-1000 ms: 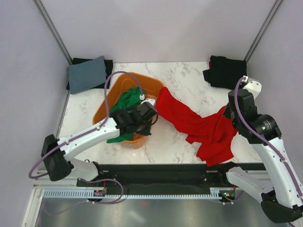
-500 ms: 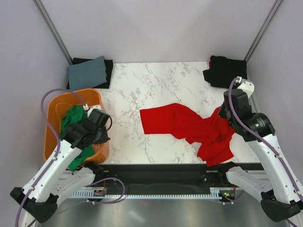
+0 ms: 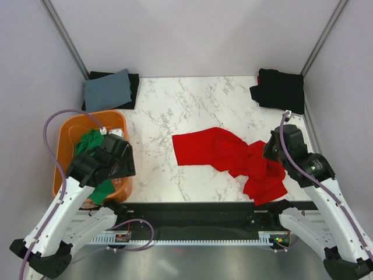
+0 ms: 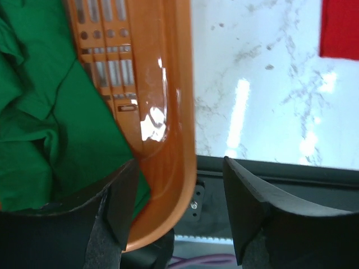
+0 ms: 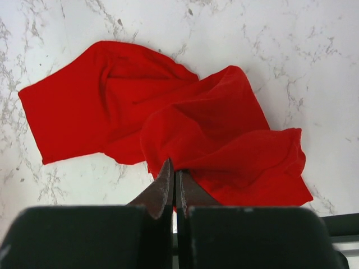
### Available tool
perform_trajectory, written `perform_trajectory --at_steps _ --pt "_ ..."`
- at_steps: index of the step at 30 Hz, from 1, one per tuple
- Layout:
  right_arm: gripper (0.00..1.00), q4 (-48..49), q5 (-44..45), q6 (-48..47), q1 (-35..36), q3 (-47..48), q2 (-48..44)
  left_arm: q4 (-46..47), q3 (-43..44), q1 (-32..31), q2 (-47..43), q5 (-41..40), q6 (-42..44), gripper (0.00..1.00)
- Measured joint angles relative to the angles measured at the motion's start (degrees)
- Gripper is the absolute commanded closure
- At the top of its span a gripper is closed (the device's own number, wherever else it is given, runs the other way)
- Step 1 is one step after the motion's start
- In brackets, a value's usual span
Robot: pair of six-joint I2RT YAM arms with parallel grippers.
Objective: Fold and stack the t-shirts
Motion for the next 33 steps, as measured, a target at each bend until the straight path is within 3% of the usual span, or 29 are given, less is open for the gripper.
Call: perform_trajectory --at_steps 4,7,10,13,20,24,31,33 --pt "1.00 0.04 -1.57 0.31 0.00 -1.22 -0.83 -1.73 7.08 0.13 3.72 6.01 0.66 0.28" --pt "1.00 0.39 -1.86 0.39 0.00 -1.22 -0.66 -1.51 17.07 0.13 8.02 10.47 0.74 0.34" --pt "1.00 0.68 -2.19 0.50 0.00 -1.22 -0.28 2.38 21.53 -0.42 10.78 15.10 0.68 0.35" --pt "1.00 0.81 -2.64 0.52 0.00 -1.22 0.13 7.28 18.56 -2.60 12.17 19.93 -0.15 0.35" --pt "1.00 0.74 -2.97 0.44 0.00 -1.22 -0.09 17.46 -4.87 -4.17 16.50 26.45 -0.94 0.30" --pt "1.00 0.66 -3.23 0.48 0.00 -2.12 -1.03 15.69 -10.71 3.50 12.07 24.85 0.17 0.30" --pt "1.00 2.78 -9.57 2.99 0.00 -8.79 -3.45 13.31 -8.28 22.23 5.35 22.01 4.55 0.29" --pt "0.91 4.15 -13.22 4.59 0.00 -11.52 -4.02 13.53 -8.02 28.72 5.49 23.87 5.92 0.28"
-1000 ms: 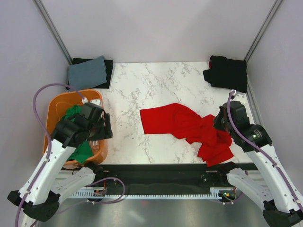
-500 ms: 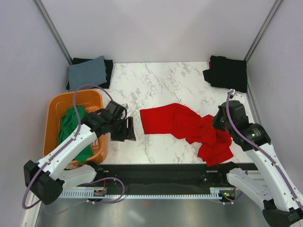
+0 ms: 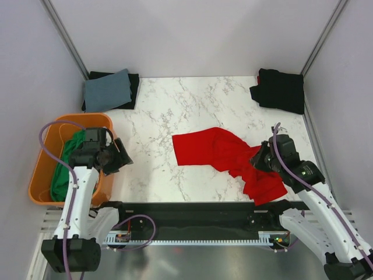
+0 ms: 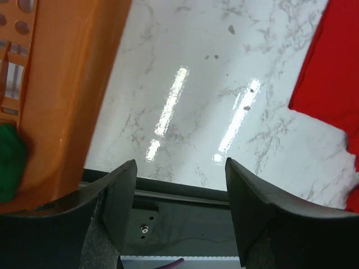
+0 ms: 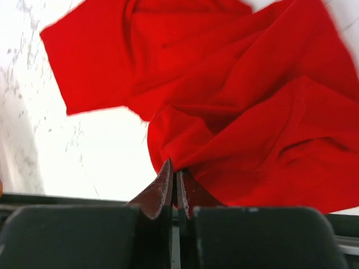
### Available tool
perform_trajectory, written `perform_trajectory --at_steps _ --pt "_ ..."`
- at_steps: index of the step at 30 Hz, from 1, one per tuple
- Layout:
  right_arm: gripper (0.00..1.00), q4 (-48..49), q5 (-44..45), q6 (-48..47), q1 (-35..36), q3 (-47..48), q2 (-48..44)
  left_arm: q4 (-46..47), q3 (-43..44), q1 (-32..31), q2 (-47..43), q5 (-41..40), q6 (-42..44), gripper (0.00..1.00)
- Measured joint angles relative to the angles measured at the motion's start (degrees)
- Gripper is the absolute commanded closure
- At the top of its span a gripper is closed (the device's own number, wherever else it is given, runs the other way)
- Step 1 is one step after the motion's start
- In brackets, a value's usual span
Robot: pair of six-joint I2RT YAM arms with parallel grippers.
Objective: Fold and stack the t-shirts
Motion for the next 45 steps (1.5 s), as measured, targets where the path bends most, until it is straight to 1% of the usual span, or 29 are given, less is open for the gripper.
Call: perform_trajectory --at_steps 1,2,3,5,7,12,14,15,17,19,20,22,24,26,32,35,40,42,45 --pt "0.85 0.74 -1.60 0.61 0.00 -1.33 -0.39 0.00 0.00 1.81 0.26 0.20 0.44 0.29" --pt "0.66 1.53 -3.23 1.40 0.00 -2.95 -0.98 -0.04 0.00 3.13 0.46 0.59 0.85 0.30" --pt "0.56 2.10 -4.83 2.45 0.00 -4.55 -1.66 0.02 0.00 3.56 0.48 1.42 1.09 0.30" --pt "0.42 2.36 -6.91 3.15 0.00 -6.64 -2.91 0.04 0.00 3.65 0.07 3.39 1.46 0.31" --pt "0.37 2.10 -8.15 3.91 0.02 -7.76 -4.44 0.13 0.07 3.65 -1.01 5.20 1.68 0.33" --pt "0.35 1.73 -9.55 3.56 0.20 -6.05 -4.52 1.29 1.46 2.62 -2.56 9.16 1.73 0.34" --pt "0.34 1.66 -9.64 2.58 0.92 -2.82 -1.81 2.64 1.57 0.11 -2.58 9.99 1.51 0.34" --pt "0.34 2.01 -9.73 2.16 1.84 -0.81 -0.02 3.39 1.62 -2.38 -2.45 10.34 1.07 0.34" --pt "0.31 2.95 -9.03 1.27 5.42 3.76 5.20 4.72 1.86 -8.63 -1.55 9.97 0.11 0.34" --pt "0.30 3.72 -5.64 0.15 13.57 10.34 14.29 6.32 2.27 -15.37 0.35 9.31 -0.87 0.34" --pt "0.30 4.17 -4.44 -0.46 16.85 13.46 18.51 6.91 2.34 -17.27 1.20 8.87 -1.16 0.34" --pt "0.30 5.60 -2.27 -2.05 23.89 21.24 30.60 7.67 2.34 -19.58 2.69 8.04 -1.90 0.34" --pt "0.29 7.21 -1.29 -3.28 27.63 26.58 40.54 7.93 2.01 -20.04 1.99 6.05 -2.47 0.33" --pt "0.29 8.24 -0.31 -4.50 29.73 30.08 49.22 8.20 1.46 -20.04 -0.81 3.13 -2.67 0.32" --pt "0.29 7.74 1.97 -7.26 31.98 42.32 70.36 9.09 -1.27 -20.04 -13.94 -3.30 -3.93 0.31" --pt "0.28 7.98 3.04 -8.31 31.98 48.22 77.66 10.80 -5.18 -20.04 -19.76 -4.44 -5.03 0.33" --pt "0.29 7.08 5.64 -10.32 31.89 56.04 86.05 11.50 -8.04 -20.09 -23.17 -5.33 -5.60 0.34" --pt "0.32 6.64 6.88 -10.99 31.54 59.65 88.94 12.09 -8.04 -20.09 -23.02 -5.62 -5.64 0.35" --pt "0.43 6.32 7.65 -11.74 30.97 62.73 91.60 12.76 -8.04 -20.09 -22.64 -5.68 -5.64 0.35"
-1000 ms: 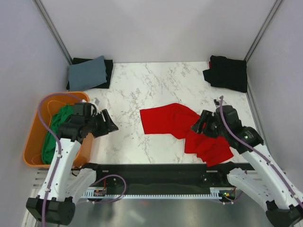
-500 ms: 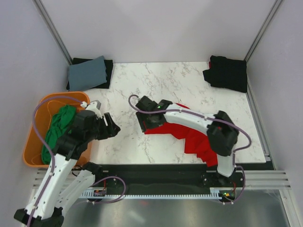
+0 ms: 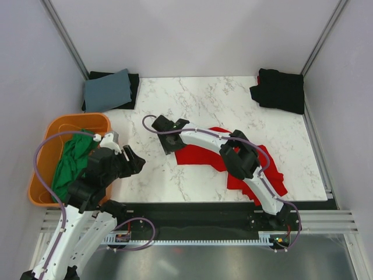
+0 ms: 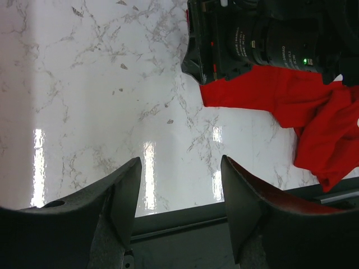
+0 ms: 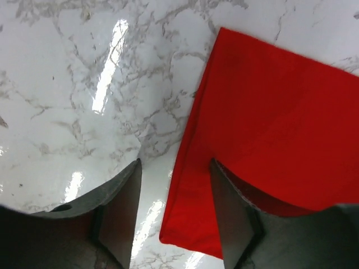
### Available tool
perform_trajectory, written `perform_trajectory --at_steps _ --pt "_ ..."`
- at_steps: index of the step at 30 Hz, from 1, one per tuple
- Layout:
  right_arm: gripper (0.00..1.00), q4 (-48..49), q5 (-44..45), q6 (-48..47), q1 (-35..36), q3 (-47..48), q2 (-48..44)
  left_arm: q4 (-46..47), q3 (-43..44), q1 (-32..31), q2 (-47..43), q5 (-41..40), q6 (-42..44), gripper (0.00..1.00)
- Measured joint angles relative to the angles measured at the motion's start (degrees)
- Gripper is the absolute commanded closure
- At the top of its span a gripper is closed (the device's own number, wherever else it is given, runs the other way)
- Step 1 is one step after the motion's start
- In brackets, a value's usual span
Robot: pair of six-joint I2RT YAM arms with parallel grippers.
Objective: Fold and stack the t-shirts
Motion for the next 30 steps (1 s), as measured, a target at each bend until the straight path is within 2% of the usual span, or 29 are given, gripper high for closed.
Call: perform_trajectory --at_steps 1,3,4,6,10,13,17,20,24,30 --pt "0.57 0.17 0.66 -0.24 -0.26 0.70 0.50 0.11 0.00 0.00 0.04 -0.02 0.00 0.35" --pt "0.72 0.46 0.61 -0.15 -0.70 1.62 1.22 0.15 0.00 0.00 -0.11 -0.02 0.00 0.35" --pt "0.88 0.59 0.55 -0.24 -0.81 1.84 1.42 0.15 0.00 0.00 -0.26 0.00 0.00 0.35" --pt "1.00 1.25 0.26 -0.17 -0.87 1.88 1.53 0.20 0.00 0.00 -0.68 0.00 0.00 0.35" --pt "1.00 1.57 -0.83 -0.13 -1.05 1.86 1.57 0.33 0.00 0.00 -1.03 -0.02 0.00 0.36" --pt "1.00 -0.13 -3.56 -0.15 -1.53 5.81 3.37 0.37 0.00 0.00 -1.03 -0.02 0.00 0.36" --pt "1.00 -4.37 -7.19 0.07 -2.38 19.71 8.31 0.39 0.00 0.00 -1.33 -0.11 -0.02 0.37" --pt "1.00 -6.01 -7.87 1.33 -3.30 30.05 7.15 0.42 0.00 0.00 -1.79 -0.28 -0.02 0.37" --pt "1.00 -6.12 -6.62 3.50 -6.67 31.08 -6.82 0.44 0.00 0.00 -1.81 -0.33 -0.02 0.38" --pt "1.00 -5.25 3.78 4.44 -19.50 23.91 -39.89 0.46 0.00 0.00 -1.81 -0.50 -0.04 0.38"
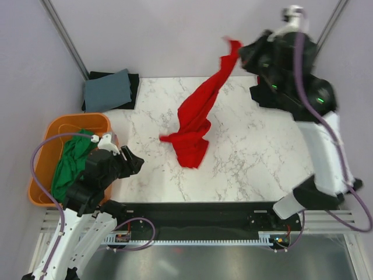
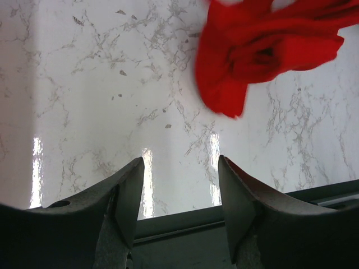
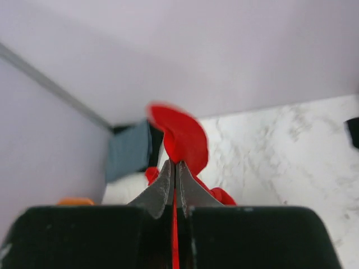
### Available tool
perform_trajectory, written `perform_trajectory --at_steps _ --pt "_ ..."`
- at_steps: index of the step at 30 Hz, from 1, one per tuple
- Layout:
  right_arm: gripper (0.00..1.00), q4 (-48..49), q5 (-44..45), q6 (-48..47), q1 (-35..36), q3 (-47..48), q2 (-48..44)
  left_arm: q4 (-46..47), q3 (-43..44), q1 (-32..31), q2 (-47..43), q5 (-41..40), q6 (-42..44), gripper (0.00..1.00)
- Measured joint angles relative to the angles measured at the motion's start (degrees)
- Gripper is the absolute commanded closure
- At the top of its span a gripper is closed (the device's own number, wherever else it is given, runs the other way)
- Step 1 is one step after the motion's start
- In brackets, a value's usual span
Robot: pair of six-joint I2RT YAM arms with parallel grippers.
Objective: Fold and stack the t-shirts
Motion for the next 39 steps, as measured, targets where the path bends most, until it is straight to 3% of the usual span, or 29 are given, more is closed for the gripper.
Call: perform_trajectory --at_steps 4,8,15,21,30,39 --pt "1.00 0.02 8.94 0.94 -1.55 -10.91 -18.60 0.00 0.00 0.00 0.02 -0.02 0.00 0.38" --pt "1.00 0.22 13.73 4.94 -1.60 -33.05 -33.33 0.00 0.00 0.00 0.31 -0.02 -0.02 0.38" --pt "1.00 -2.95 9.01 12.92 -1.62 -71.87 -35.43 0.11 0.00 0.00 2.27 0.00 -0.02 0.38" --pt "1.00 -3.43 5.95 15.47 -1.57 -78.44 -40.85 3.96 0.04 -0.04 12.22 1.16 -0.66 0.37" --pt "1.00 3.48 0.57 16.26 -1.57 -90.66 -44.41 19.54 4.07 -2.47 41.99 4.61 -1.81 0.33" --pt "1.00 8.39 -3.78 14.88 -1.57 -93.31 -42.82 38.62 9.46 -2.10 67.54 8.15 -5.40 0.33"
